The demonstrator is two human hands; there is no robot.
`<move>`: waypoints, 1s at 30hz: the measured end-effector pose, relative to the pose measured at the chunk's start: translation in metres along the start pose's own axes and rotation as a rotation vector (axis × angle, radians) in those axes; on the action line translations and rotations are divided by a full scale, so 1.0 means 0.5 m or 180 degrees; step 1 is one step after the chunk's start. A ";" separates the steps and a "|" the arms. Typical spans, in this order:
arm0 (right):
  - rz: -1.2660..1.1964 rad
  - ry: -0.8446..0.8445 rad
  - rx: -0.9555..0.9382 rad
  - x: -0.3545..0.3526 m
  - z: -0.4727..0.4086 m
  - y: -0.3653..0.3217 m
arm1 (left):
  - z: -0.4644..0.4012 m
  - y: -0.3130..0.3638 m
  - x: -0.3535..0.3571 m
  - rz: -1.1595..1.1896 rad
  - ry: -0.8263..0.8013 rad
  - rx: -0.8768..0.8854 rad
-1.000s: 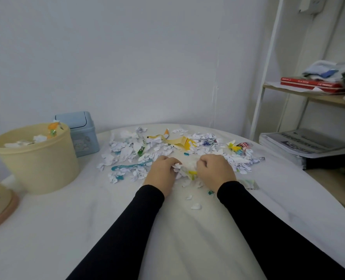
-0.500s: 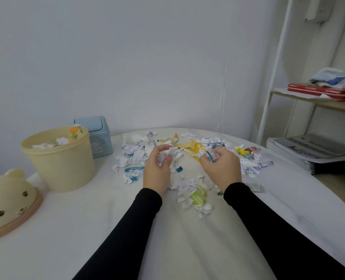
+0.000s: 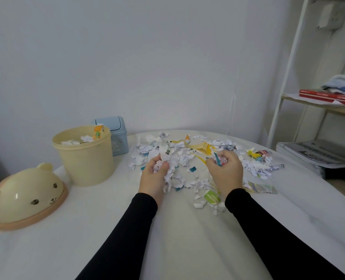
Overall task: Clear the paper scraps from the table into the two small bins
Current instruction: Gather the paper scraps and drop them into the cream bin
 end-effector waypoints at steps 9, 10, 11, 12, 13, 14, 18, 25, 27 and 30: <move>-0.0330 -0.0185 -0.0166 0.021 0.010 -0.056 | 0.003 0.057 0.005 -0.0395 -0.0096 0.0259; -0.0412 -0.0231 -0.0199 0.033 0.009 -0.070 | 0.002 0.074 0.001 -0.0437 -0.0108 0.0343; -0.0510 -0.0246 -0.0219 0.045 0.008 -0.084 | 0.005 0.094 -0.005 -0.0474 -0.0116 0.0439; -0.0626 -0.0253 -0.0218 0.060 0.007 -0.100 | 0.006 0.115 -0.016 -0.0520 -0.0100 0.0522; -0.0744 -0.0250 -0.0199 0.080 0.005 -0.115 | 0.008 0.137 -0.030 -0.0543 -0.0095 0.0601; -0.0854 -0.0237 -0.0169 0.098 0.005 -0.129 | 0.011 0.158 -0.042 -0.0547 -0.0105 0.0670; -0.1223 -0.0225 -0.0135 0.202 0.017 -0.187 | 0.014 0.242 -0.110 -0.0591 -0.0025 0.0989; -0.1789 -0.0208 -0.0094 0.405 0.052 -0.268 | -0.031 0.351 -0.252 -0.0650 0.0308 0.1362; -0.1911 -0.0232 -0.0115 0.456 0.051 -0.291 | -0.051 0.366 -0.286 -0.0718 0.0342 0.1389; -0.2008 -0.0281 -0.0163 0.502 0.040 -0.317 | -0.077 0.384 -0.317 -0.0663 0.0408 0.1462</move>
Point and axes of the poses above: each hand's wrist, its own z-axis away from the middle knuckle, its own x-axis out of the palm, y = z × x, the point moved 7 cm from there along -z, towards the middle knuckle, and after that the axes turned 7 degrees about -z, right-handed, at the moved point
